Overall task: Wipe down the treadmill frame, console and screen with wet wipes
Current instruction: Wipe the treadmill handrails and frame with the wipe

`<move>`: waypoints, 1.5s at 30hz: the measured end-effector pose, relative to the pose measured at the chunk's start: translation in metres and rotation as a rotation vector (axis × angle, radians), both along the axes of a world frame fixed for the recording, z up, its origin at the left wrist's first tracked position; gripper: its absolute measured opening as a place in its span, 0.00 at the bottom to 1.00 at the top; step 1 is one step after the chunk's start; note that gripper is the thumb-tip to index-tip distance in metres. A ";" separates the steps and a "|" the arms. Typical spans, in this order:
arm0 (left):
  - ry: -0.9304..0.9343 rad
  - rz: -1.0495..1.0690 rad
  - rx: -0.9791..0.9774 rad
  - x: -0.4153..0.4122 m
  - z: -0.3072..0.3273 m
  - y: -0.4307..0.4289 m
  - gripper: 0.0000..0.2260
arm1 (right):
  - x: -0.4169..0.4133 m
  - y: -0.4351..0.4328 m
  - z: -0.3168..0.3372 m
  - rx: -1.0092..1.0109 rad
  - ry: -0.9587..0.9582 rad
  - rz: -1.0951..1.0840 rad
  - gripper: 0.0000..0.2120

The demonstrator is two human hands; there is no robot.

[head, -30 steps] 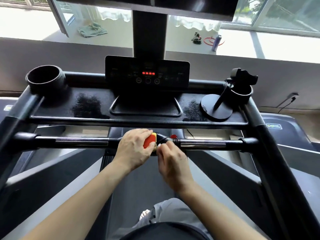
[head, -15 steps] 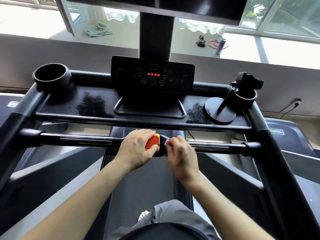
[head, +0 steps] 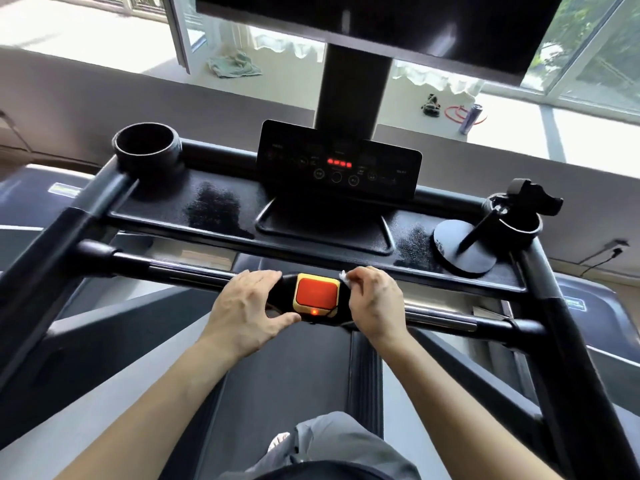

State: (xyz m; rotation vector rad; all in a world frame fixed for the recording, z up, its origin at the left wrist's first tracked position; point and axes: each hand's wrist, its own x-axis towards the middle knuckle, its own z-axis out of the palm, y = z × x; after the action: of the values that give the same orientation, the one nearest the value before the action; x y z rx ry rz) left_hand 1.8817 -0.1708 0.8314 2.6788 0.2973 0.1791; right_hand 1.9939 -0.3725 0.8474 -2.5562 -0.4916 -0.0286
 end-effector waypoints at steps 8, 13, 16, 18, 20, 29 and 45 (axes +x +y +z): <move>-0.026 0.009 0.002 0.002 -0.004 0.001 0.36 | -0.007 0.037 0.010 0.016 0.141 0.236 0.16; -0.041 0.022 -0.004 0.002 -0.005 0.001 0.36 | -0.002 -0.002 0.013 -0.097 0.029 0.215 0.11; -0.049 0.016 -0.002 0.000 -0.006 0.001 0.36 | -0.002 0.001 0.010 -0.133 0.030 0.190 0.10; -0.067 0.040 0.029 -0.004 -0.008 0.002 0.38 | -0.003 0.017 0.008 -0.117 0.025 0.235 0.10; -0.101 0.085 0.085 -0.011 -0.011 0.009 0.39 | -0.007 0.038 0.008 -0.117 0.006 0.314 0.09; -0.112 0.103 0.227 -0.030 -0.020 0.027 0.37 | -0.032 0.029 0.000 -0.251 -0.122 0.559 0.26; -0.352 0.224 -0.161 -0.028 0.017 -0.002 0.11 | -0.025 0.012 -0.011 -0.305 -0.238 0.795 0.28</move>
State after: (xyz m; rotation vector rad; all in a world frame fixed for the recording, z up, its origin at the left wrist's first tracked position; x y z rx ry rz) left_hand 1.8536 -0.1730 0.8487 2.3952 0.4754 0.6565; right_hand 1.9690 -0.3603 0.8368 -2.4579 -1.6733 0.0320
